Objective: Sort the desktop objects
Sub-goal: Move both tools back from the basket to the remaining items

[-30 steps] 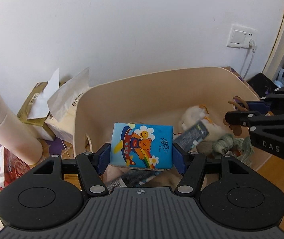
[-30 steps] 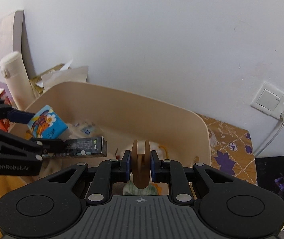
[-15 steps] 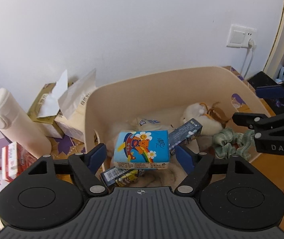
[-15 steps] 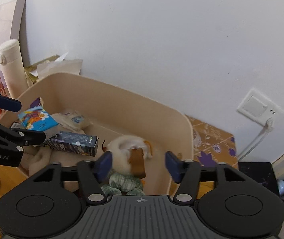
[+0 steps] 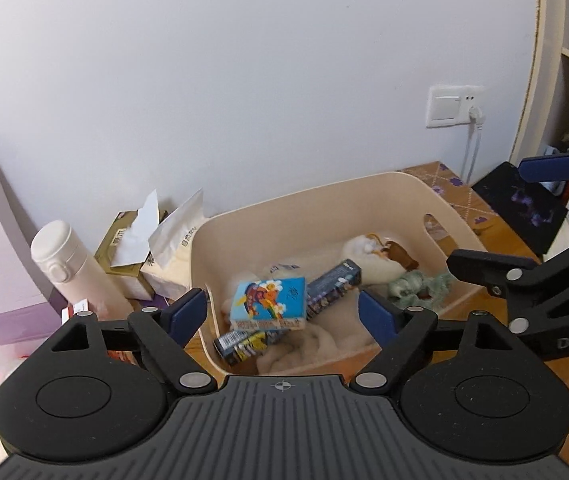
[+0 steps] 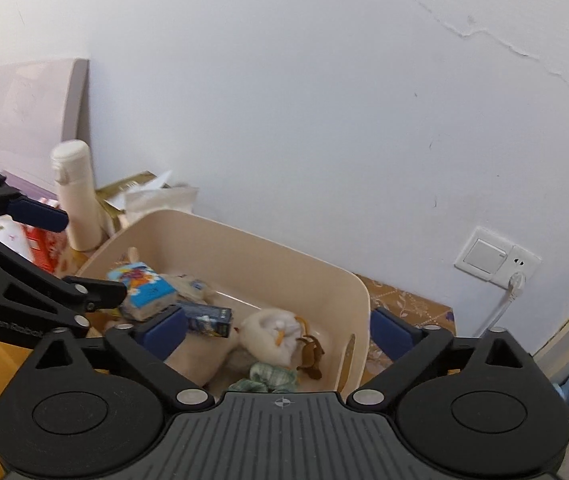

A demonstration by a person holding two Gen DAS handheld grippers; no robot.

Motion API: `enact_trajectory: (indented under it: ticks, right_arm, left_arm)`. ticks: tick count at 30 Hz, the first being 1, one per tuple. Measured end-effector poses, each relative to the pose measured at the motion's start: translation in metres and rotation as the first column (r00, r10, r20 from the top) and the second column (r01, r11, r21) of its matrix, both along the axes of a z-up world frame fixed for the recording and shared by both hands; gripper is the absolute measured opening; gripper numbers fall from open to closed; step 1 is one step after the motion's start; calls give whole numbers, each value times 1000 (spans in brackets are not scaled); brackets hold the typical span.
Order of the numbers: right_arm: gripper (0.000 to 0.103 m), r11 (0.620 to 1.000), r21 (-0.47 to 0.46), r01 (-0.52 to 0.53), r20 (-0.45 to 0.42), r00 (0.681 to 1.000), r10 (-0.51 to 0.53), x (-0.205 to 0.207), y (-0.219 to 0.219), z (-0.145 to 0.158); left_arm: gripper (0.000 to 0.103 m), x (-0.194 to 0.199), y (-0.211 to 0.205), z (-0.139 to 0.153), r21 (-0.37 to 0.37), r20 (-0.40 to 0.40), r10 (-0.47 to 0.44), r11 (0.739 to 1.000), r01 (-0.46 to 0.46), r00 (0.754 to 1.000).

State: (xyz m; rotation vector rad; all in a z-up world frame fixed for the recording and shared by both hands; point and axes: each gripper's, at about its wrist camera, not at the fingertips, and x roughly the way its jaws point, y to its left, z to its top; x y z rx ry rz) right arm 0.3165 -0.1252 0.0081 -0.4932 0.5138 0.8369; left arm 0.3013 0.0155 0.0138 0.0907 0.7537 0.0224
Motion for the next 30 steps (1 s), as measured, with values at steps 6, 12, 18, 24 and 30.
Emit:
enact_trajectory:
  ticks: [6,12,18,24,30]
  right_arm:
    - [103,999,50,-16,-25,1000,17,-27,-28,15]
    - [103,994,110,18,-121,993,-4,-44,-66,17]
    - [103,994,105,-37,-90,995,46,-76,-96,16]
    - [103,992,94,-82,-76,993,89,-100,-116,12]
    - [103,995,56,-84,-93,992,89,-107,-128,-8]
  left_arm:
    - [85,-40,-17,11,18,17,23,1000,-24,1000]
    - [86,-85,-35,25,0,33,76,997,-76,997]
    - [86,-119,-53,23,-11,17,116,993,-116,993]
    - [86,-144,-68,10,-18,-10,136,991,-136,991]
    - [86,-159,-67,-16,-39,-70,167,985,-170,983]
